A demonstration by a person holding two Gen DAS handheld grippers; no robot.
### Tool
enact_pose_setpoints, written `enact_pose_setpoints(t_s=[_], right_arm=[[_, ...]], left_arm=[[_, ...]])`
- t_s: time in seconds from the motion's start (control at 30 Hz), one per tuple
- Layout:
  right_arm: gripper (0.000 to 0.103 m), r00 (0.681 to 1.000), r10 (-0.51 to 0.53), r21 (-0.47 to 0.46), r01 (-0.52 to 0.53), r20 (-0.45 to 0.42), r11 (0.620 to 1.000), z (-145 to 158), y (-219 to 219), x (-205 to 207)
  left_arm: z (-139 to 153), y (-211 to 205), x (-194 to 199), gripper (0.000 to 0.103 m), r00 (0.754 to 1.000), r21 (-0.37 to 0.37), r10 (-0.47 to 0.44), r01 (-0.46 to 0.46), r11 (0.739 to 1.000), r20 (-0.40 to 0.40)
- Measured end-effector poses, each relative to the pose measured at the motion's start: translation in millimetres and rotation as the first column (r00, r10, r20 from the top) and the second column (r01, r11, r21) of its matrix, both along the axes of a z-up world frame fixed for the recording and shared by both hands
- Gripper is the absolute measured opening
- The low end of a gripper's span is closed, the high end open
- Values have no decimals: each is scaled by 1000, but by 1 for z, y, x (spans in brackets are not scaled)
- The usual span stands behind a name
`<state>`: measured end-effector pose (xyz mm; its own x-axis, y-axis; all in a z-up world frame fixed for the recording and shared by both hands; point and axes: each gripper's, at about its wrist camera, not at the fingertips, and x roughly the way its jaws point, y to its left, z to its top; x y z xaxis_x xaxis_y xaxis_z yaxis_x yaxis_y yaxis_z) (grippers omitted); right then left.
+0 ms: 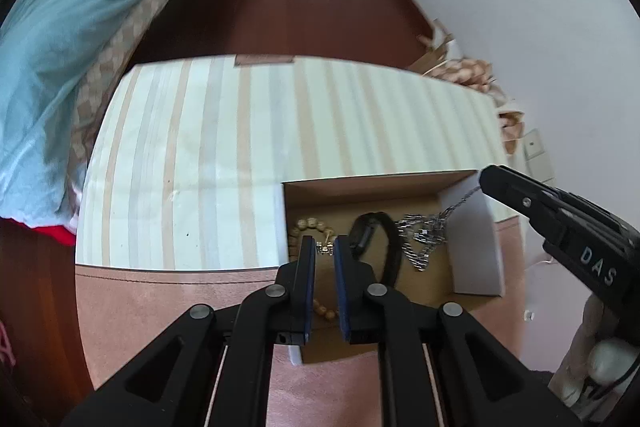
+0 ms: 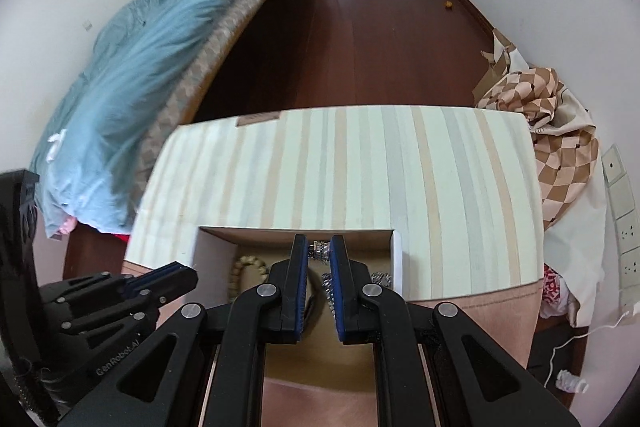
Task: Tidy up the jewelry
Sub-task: 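Carry the earring and pendant chain with both tools into the white box, then open both tools to drop the earring and chain in the box, withdraw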
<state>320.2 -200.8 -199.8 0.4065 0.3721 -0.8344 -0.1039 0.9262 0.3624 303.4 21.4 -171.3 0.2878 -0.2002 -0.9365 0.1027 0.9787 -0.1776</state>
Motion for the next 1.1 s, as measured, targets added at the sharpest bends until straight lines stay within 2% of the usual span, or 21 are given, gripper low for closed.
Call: enact_pose_setpoints(t_s=[0.1,0.2,0.23,0.27,0.33,0.37,0.57,0.6,0.63,0.67,0.73,0.77,0.9,1.1], right_arm=[[12,999,17,-22,-18,-33,1000,-9,4,10],[13,997,25,-34,-28,-76,999,-16,7,16],[18,997,27,-36,-30,-79,999,-16,6,17],[32,997,24,-38,-27,-78,999,-16,6,16],[53,997,12,-35,-15,-74,999,-14,2,15],[54,997,7,-26,-9,-72,1000,-13,1,13],[55,999,-25,-75,22,-44,997,0,-8,0],[56,999,-28,-96,24,-40,995,2,-8,-3],[63,999,-31,-119,27,-37,993,3,-9,-6],[74,999,-35,-147,30,-33,989,4,-9,-10],[89,999,-36,-191,31,-24,981,4,-7,-19],[92,999,-34,-215,28,-21,976,3,-6,-23],[99,999,-25,-279,14,-35,960,-5,0,-44],[100,998,-24,-291,6,-56,957,-16,5,-68]], left_arm=[[-4,3,8,11,999,-6,26,-26,1000,-33],[-1,5,11,12,999,14,38,-38,999,-22],[2,5,11,19,999,24,40,-40,999,-13],[4,5,11,27,999,34,42,-42,999,-5],[10,7,9,67,998,64,57,-58,996,22],[12,8,8,72,997,74,63,-65,995,36],[22,15,-4,73,992,152,83,-97,984,98],[23,16,-9,81,990,166,85,-102,981,110],[23,17,-12,95,989,177,87,-107,978,117],[24,17,-15,99,988,182,87,-110,977,125],[25,17,-24,101,984,197,89,-118,973,153],[25,17,-28,101,983,208,89,-122,970,163],[21,17,-43,101,981,230,88,-126,965,172],[15,15,-57,102,984,233,89,-124,965,155]])
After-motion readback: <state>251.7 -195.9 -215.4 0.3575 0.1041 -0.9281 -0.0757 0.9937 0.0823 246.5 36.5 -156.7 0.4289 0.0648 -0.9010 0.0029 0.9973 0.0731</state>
